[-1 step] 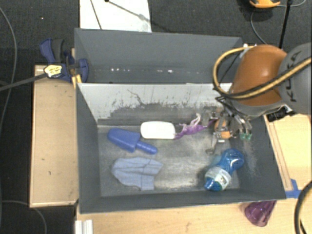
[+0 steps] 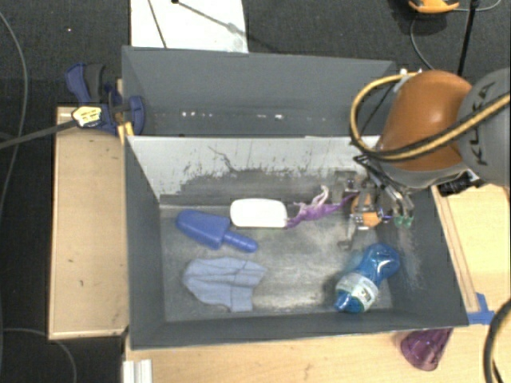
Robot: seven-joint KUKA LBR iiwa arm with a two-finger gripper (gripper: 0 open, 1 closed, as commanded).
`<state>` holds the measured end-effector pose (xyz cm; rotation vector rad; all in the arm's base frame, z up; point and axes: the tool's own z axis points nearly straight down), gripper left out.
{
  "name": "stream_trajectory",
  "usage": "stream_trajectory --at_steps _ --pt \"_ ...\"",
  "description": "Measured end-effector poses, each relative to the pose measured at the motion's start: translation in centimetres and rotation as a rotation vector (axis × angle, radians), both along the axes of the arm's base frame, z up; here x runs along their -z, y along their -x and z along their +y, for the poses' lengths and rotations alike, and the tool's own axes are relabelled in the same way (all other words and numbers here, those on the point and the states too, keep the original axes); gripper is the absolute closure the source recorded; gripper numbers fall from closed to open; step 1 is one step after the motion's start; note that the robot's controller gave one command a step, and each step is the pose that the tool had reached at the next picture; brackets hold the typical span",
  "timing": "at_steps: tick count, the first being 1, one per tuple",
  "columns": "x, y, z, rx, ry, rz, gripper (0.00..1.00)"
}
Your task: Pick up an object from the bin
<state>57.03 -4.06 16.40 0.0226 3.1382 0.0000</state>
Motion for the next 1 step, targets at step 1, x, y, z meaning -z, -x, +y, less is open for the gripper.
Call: stream_trajectory --at_steps 1 --pt "2.16 1.36 -0.91 -0.106 0.001 -0.007 0.0"
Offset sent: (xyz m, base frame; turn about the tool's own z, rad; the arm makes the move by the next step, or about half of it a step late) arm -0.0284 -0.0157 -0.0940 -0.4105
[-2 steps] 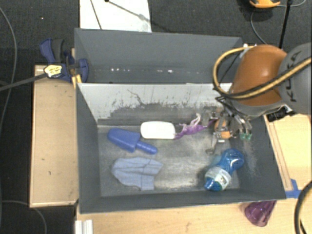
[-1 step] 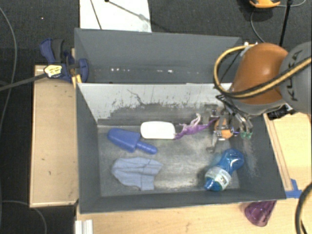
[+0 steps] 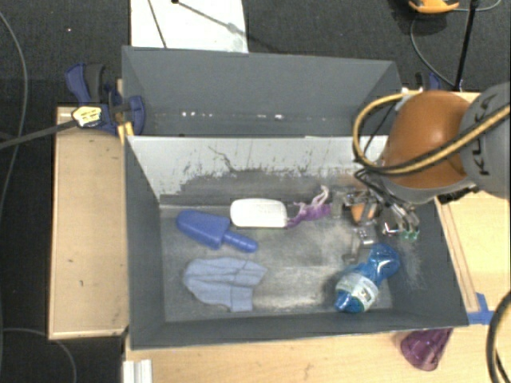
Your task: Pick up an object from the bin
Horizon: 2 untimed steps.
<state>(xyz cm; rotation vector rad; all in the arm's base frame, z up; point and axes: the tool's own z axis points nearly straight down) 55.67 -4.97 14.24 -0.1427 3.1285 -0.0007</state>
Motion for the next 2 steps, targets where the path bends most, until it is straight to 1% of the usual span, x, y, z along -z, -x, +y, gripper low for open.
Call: stream_trajectory --at_steps 1,2 --pt "4.85 0.84 -0.55 -0.261 0.003 -0.007 0.0" --pt "5.22 1.06 -1.36 -0.246 0.005 -0.032 0.0"
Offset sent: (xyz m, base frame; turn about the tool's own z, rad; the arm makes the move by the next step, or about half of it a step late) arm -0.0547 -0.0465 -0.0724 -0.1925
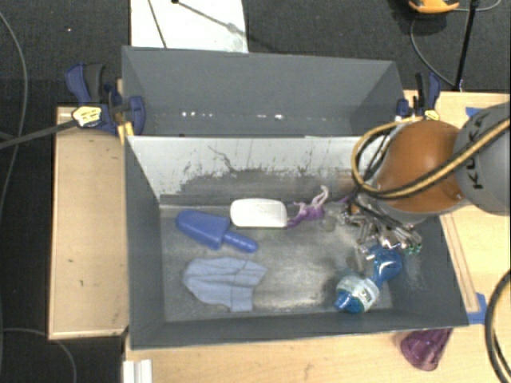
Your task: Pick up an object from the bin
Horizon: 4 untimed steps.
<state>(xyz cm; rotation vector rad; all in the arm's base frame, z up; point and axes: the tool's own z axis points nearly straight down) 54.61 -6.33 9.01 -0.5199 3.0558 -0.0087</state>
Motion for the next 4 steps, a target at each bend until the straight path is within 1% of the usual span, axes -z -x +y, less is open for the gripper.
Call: stream_trajectory --at_steps 1,2,3,4 --pt "-3.8 2.7 -1.6 -0.055 0.001 0.03 0.0" --pt "-7.2 3.7 -3.6 -0.269 0.014 0.006 0.0" --pt "-2.8 2.6 -4.1 -0.393 0.013 0.018 0.0" --pt "0.3 3.5 -3.8 -0.496 0.021 0.005 0.0"
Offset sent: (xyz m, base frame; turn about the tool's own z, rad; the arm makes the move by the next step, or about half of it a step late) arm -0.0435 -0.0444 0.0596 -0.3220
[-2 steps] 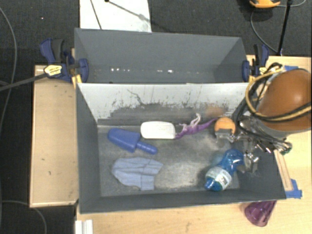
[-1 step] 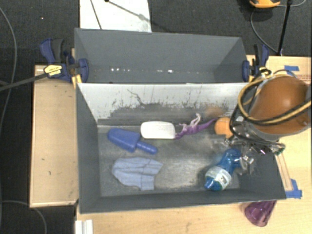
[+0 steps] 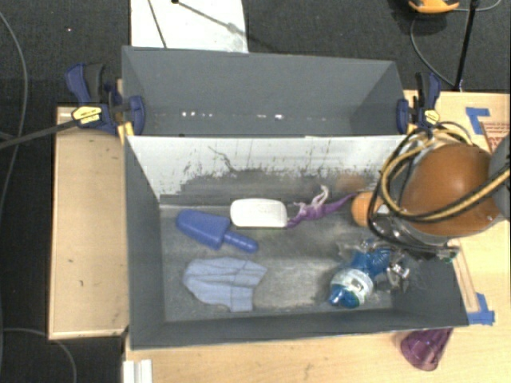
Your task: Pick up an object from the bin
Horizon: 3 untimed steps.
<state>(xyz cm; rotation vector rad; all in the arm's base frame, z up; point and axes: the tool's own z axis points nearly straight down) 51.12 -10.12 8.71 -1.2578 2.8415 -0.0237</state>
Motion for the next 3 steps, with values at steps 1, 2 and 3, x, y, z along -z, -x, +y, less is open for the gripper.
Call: stream_trajectory --at_steps 1,2,3 --pt "1.65 -0.86 0.23 -0.213 0.004 0.009 1.0" --pt "1.65 -0.86 0.23 -0.212 0.004 0.009 1.0" --pt "1.38 -0.69 0.26 -0.213 0.003 0.011 1.0"
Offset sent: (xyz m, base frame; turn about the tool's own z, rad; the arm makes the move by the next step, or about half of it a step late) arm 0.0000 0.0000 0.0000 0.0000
